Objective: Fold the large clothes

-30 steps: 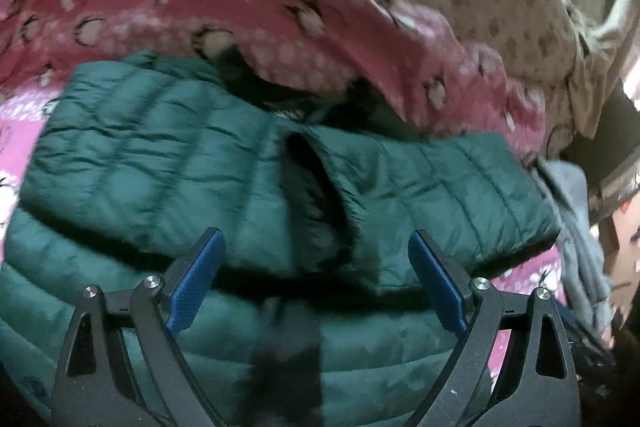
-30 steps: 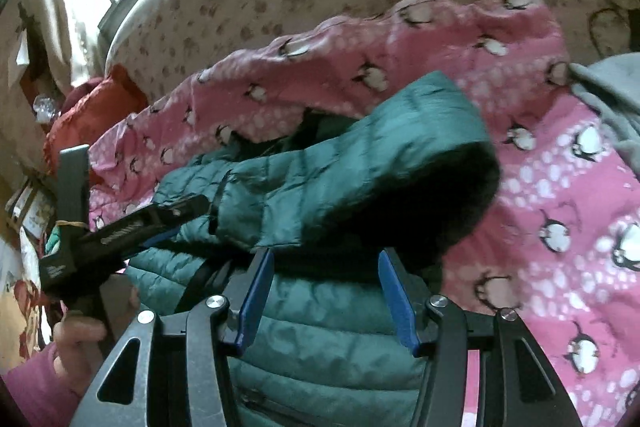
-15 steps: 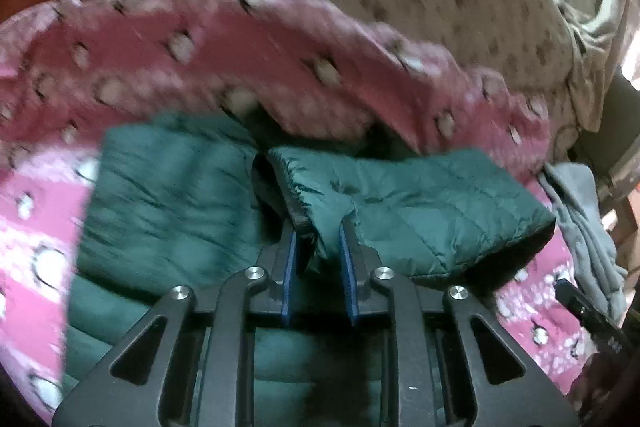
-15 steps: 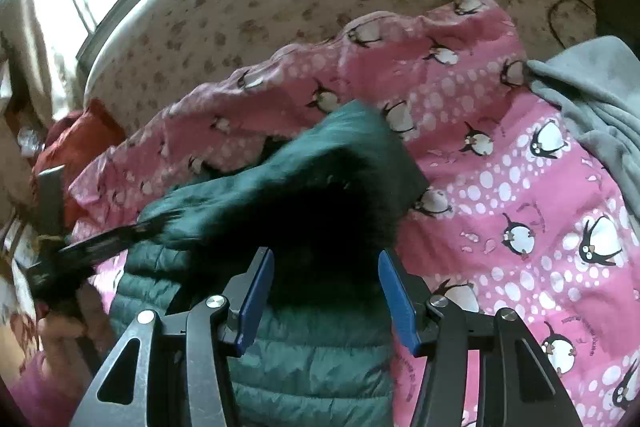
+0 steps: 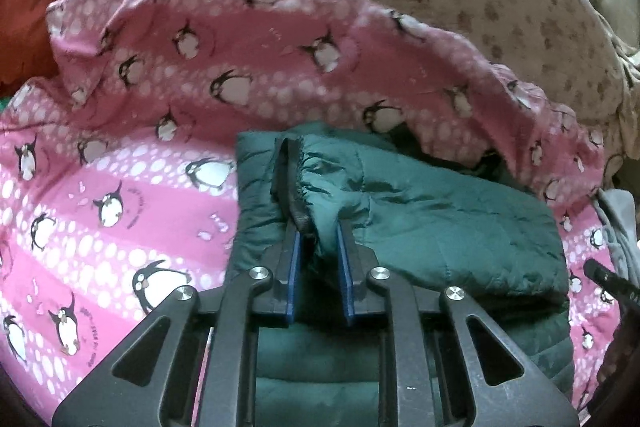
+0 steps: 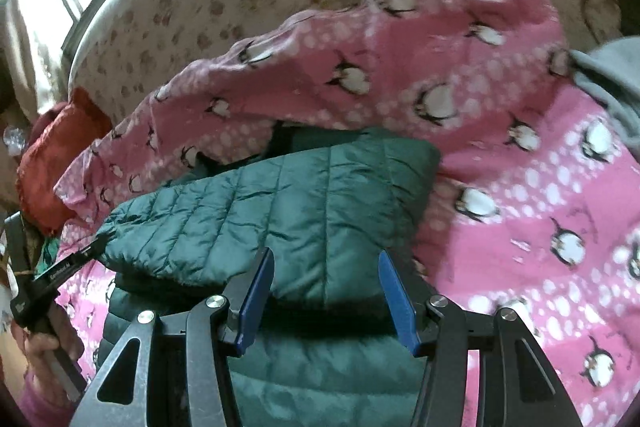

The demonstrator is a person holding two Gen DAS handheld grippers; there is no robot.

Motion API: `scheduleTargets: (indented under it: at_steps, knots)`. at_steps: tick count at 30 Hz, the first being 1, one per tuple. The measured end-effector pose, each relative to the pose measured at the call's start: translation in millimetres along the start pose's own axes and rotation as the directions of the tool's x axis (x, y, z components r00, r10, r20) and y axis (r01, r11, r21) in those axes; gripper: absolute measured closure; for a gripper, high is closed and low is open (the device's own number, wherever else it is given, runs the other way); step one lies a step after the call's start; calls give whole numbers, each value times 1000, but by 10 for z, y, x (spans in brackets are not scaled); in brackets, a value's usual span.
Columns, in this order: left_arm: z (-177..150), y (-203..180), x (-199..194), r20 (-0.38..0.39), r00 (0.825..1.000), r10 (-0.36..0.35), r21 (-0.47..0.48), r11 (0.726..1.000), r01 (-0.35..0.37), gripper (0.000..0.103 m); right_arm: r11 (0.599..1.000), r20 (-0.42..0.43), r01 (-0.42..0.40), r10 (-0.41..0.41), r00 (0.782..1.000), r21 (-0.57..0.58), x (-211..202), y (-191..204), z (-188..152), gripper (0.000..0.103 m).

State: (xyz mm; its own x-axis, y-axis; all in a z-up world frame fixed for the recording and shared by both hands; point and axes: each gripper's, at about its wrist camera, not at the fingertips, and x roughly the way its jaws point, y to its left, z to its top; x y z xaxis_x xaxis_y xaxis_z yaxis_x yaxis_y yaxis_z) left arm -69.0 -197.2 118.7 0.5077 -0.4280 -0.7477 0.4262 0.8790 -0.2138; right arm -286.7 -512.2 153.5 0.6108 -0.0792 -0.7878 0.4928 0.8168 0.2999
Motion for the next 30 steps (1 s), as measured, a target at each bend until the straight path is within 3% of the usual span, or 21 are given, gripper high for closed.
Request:
scheduleTargets:
  at_steps: [5,8,12,16,19,22,30]
  knots:
    - [-135,125,80,-29,1000,7,-19,1000,-8,87,999,-39,-45,45,998,12,389,251,51,51]
    - [-165,192,91,-38,999,1,-40,999,-3,87,1000,-128,-2,1,992,-11,790,379,-84,51]
    - [-126,140,-6,-34,999,-4,2,1000,4,85,994,-128,48,-60,990,-94,848,510,-142,51]
    - [-48,54,-196,2,1000,20,25,999,-20,68,995,-97,31,-40,994,-97,609,505,-51,51]
    - [7,-22,-324,70,998,12,32,999,-14,33,990,-50,46,-53,997,-132,461,584,11,51]
    - [63,-130,-311,108,994,9,31,999,-12,31,988,-42,34,-41,998,-151,472,727,65,51]
    - [166,-106,406,-16,991,133,23,991,-132,31,979,-60,39,-52,997,-199,887,1132,-2,50]
